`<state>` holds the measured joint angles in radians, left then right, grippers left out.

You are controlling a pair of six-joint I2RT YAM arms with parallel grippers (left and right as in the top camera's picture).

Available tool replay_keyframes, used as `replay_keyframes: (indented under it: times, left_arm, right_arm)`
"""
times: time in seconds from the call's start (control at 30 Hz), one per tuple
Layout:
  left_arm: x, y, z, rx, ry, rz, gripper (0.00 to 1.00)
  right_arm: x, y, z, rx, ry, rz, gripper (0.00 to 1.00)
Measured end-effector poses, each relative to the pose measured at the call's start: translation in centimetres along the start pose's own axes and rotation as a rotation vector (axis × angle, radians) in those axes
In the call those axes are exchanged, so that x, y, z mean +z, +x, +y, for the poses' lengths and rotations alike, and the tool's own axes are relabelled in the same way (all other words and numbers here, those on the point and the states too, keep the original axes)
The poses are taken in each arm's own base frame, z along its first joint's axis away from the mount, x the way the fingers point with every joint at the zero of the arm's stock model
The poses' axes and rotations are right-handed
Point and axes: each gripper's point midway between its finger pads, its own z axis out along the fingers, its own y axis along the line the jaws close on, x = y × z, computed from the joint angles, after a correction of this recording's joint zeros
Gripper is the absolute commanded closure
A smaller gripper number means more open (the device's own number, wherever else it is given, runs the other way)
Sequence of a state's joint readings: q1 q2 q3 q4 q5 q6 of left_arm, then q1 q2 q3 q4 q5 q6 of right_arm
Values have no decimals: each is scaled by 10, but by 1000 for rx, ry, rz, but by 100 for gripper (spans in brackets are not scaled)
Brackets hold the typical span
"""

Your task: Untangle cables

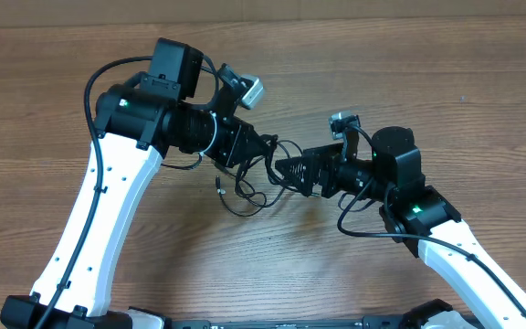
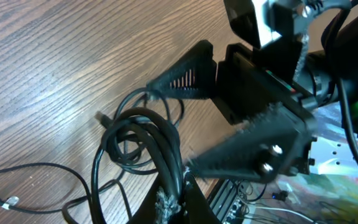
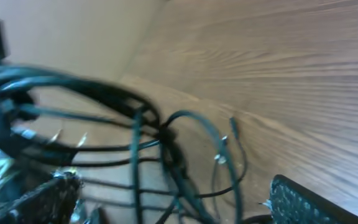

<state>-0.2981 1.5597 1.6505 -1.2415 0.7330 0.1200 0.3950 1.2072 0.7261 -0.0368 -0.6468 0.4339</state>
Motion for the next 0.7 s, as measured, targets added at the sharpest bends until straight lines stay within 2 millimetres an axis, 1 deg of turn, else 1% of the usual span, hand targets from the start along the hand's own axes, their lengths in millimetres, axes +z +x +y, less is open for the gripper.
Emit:
replay_keyframes:
  times: [0.17,0.3,0.33,0.4,0.5,0.6,0.7]
  left_arm:
    - [0,-2,0,17,-1,-6,96]
    - [0,-3,0,24,0,-9,96]
    - [1,-3,-1,26,1,-9,96]
    - [2,-2,-3,31,4,-5,96]
    - [4,-2,-5,37,8,-1,96]
    - [5,-1,-9,46,17,4,96]
    - [6,-1,-12,51,25,6,96]
  right_arm:
    - [-3,14,27,-23,-156,80,5]
    - [-8,17,50,-61,-285,111,5]
    - [-11,15,60,-92,-338,108,5]
    - [-15,10,72,-141,-400,95,4]
    - [-20,3,85,-195,-462,65,4]
    - [-24,-3,94,-227,-498,42,4]
    - [-26,-5,98,-234,-512,37,4]
